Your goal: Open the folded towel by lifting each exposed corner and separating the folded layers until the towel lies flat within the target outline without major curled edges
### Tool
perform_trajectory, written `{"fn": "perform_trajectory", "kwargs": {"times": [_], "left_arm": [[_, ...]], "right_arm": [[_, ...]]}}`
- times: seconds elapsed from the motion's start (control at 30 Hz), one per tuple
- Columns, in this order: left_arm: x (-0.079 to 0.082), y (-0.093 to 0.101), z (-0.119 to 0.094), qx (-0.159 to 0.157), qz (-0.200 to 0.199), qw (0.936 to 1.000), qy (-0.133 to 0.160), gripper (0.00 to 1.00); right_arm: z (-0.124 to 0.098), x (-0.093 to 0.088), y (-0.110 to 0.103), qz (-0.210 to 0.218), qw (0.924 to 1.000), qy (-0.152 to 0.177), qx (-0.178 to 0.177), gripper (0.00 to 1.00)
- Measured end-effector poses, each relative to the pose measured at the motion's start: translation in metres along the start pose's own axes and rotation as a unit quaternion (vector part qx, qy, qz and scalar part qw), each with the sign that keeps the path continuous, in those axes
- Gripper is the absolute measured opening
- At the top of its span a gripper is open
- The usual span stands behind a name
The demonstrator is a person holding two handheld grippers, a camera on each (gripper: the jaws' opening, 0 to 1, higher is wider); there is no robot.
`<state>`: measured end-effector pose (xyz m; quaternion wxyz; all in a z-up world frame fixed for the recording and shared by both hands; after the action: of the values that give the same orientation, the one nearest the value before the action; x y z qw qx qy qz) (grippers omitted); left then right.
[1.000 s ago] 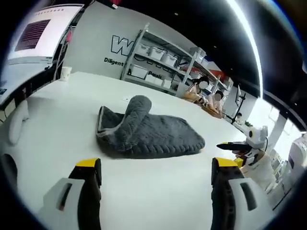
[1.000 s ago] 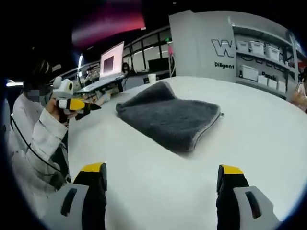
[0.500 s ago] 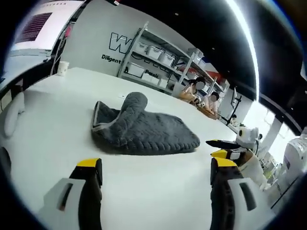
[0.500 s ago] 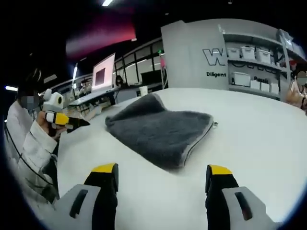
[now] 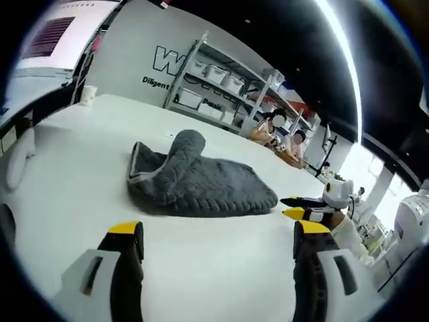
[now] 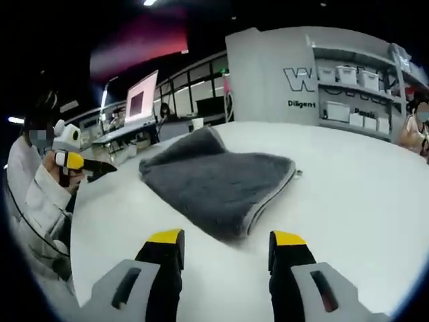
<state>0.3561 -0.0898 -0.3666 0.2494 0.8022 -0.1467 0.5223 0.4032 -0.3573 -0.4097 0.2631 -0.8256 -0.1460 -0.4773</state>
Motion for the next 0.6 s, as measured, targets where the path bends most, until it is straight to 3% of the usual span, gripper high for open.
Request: {"fn": "perform_trajectory", "kwargs": {"times": [0.6], "left_arm": [[-0.001,0.001,-0.001,-0.003,-0.003,1.0,0.0,0.9]], "right_arm": [[0.014,-0.003,0.003,-0.019,0.9998,-0.003,-0.009,0.19]]}}
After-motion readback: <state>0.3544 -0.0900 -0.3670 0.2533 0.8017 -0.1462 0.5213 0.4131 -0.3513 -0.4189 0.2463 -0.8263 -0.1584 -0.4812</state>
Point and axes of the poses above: the point that each gripper's makers call its tool centre point, and the gripper's own axes: z roughly forward along the fingers, y roughly to its right, x roughly out of its top, the point moved 1 cm from there along -z, roughly backward along the fingers, and after that the axes turned 12 degrees about z, right-handed, at the moved point
